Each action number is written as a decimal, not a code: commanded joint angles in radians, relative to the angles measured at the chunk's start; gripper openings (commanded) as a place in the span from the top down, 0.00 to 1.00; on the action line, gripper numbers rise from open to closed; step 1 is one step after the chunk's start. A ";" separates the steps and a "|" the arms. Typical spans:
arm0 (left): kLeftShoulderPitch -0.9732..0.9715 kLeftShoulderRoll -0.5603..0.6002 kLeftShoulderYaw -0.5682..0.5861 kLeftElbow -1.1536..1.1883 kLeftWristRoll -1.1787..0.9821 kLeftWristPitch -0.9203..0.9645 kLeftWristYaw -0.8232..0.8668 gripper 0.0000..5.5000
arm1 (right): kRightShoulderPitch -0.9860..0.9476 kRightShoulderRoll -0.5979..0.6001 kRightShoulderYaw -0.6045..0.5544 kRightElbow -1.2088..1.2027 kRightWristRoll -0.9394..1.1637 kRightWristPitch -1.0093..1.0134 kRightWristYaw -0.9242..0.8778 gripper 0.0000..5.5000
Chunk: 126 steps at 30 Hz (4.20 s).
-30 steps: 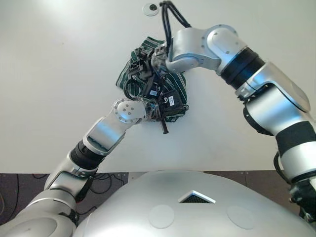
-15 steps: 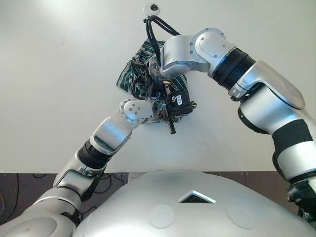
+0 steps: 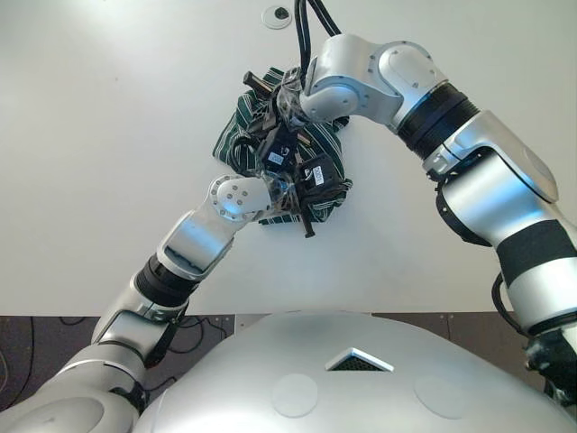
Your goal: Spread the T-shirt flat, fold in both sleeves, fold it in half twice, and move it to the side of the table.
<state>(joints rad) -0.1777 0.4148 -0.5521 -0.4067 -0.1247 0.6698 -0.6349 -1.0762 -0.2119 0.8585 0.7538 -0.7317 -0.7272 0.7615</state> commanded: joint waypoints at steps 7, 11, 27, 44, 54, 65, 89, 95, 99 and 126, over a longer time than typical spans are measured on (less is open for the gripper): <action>0.000 -0.017 0.015 0.022 0.032 -0.027 0.024 1.00 | -0.003 -0.025 0.036 -0.002 -0.080 -0.074 -0.048 0.62; 0.004 -0.024 0.012 0.030 0.034 -0.034 0.024 1.00 | -0.003 -0.018 0.083 -0.030 -0.155 -0.135 -0.108 0.60; -0.001 -0.029 0.010 0.048 0.037 -0.044 0.020 1.00 | -0.006 -0.004 0.133 0.004 -0.208 -0.112 -0.132 1.00; 0.019 0.078 0.097 -0.057 0.019 -0.036 -0.029 1.00 | 0.045 -0.124 -0.175 0.064 0.130 0.054 -0.032 1.00; -0.006 0.149 0.477 -0.078 -0.148 -0.008 -0.045 1.00 | 0.124 -0.206 -0.503 0.057 0.374 0.353 -0.098 1.00; -0.309 0.142 0.613 0.278 -0.061 -0.133 0.110 1.00 | 0.117 -0.132 -0.827 -0.103 0.662 0.662 -0.297 1.00; -1.402 0.139 0.590 1.742 0.230 -0.731 0.331 1.00 | -0.518 -0.131 -0.831 0.561 0.552 0.507 -0.571 1.00; -1.445 0.160 0.610 1.743 0.246 -0.750 0.309 1.00 | -0.562 -0.154 -0.834 0.565 0.533 0.479 -0.579 1.00; -1.408 0.178 0.626 1.732 0.224 -0.755 0.185 1.00 | -0.517 -0.180 -0.802 0.549 0.509 0.421 -0.446 1.00; 0.165 0.515 0.856 -0.313 -0.441 0.153 -0.537 1.00 | 0.837 -0.739 -0.712 -1.164 0.887 1.048 0.662 1.00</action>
<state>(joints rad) -0.1389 0.9303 0.2841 -0.5929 -0.5452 0.7816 -1.2085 -0.3472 -0.8920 0.1325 -0.3011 0.1645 0.2925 1.4340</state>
